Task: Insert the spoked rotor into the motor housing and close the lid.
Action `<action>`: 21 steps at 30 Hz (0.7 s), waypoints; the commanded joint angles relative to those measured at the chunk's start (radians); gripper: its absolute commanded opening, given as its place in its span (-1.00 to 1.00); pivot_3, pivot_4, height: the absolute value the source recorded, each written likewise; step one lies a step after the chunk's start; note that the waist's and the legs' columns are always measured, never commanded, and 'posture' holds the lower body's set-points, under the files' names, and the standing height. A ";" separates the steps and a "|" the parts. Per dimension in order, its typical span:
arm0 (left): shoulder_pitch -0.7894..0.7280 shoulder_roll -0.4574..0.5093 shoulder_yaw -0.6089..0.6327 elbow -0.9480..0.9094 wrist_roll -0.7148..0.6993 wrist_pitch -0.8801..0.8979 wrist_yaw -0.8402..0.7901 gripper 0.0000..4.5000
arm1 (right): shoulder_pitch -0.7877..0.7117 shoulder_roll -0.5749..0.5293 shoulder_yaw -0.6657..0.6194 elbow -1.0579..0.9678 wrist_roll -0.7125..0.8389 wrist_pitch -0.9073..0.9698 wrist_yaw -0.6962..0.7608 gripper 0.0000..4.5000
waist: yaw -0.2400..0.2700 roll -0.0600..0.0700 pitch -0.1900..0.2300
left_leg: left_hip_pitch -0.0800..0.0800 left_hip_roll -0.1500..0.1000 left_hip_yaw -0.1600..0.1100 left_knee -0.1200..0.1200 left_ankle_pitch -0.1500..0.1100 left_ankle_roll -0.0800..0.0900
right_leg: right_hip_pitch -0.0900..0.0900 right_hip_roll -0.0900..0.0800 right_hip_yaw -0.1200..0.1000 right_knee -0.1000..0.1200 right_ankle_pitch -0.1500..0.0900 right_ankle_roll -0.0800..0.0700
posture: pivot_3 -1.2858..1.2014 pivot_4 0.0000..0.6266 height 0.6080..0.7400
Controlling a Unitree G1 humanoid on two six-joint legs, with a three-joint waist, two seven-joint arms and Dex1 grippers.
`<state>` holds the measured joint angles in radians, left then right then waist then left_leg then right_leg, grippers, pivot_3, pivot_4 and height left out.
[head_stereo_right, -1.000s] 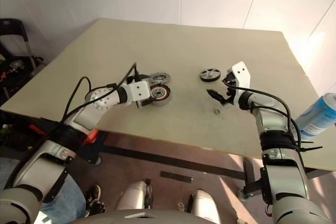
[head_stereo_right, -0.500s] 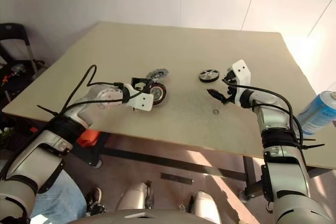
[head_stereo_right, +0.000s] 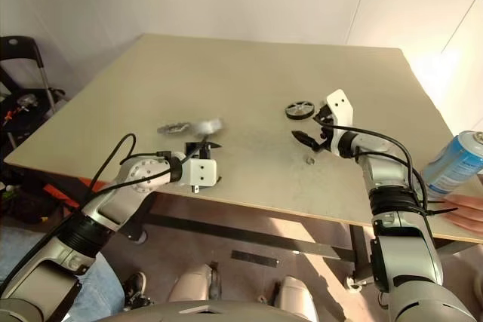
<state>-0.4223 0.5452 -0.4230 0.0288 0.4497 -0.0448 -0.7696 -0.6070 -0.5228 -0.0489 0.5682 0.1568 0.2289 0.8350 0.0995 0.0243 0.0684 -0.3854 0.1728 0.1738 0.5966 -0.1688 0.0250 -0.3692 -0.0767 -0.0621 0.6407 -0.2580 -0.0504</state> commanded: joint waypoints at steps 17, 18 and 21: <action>0.117 -0.131 0.126 -0.145 -0.190 0.225 0.050 0.99 | 0.011 -0.003 -0.009 -0.058 0.010 -0.006 -0.010 1.00 | 0.000 0.000 0.000 | -0.002 0.000 0.000 0.000 0.000 0.000 | -0.001 0.000 0.000 0.000 0.000 0.000 | 0.03 -1.00 1.00; 0.142 -0.152 0.155 -0.165 -0.218 0.260 0.066 0.99 | 0.016 -0.001 -0.009 -0.063 0.011 -0.005 -0.012 1.00 | 0.000 0.000 0.000 | -0.003 0.000 0.000 0.000 -0.001 0.001 | -0.002 0.000 0.000 -0.001 0.000 0.000 | 0.03 -1.00 1.00; 0.203 -0.263 0.340 -0.243 -0.468 0.462 0.082 0.99 | 0.034 0.004 -0.009 -0.082 0.014 0.000 -0.016 1.00 | 0.000 0.000 0.000 | -0.012 0.000 0.001 0.000 -0.001 0.002 | -0.011 0.000 0.000 -0.001 0.000 0.000 | 0.03 -1.00 1.00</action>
<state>-0.2173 0.3037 -0.2025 -0.1296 0.1174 0.3146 -0.7065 -0.5707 -0.5164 -0.0485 0.5324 0.1582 0.2305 0.8226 0.0992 0.0238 0.0686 -0.3999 0.1728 0.1746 0.5972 -0.1695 0.0267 -0.3828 -0.0769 -0.0623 0.6404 -0.2579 -0.0507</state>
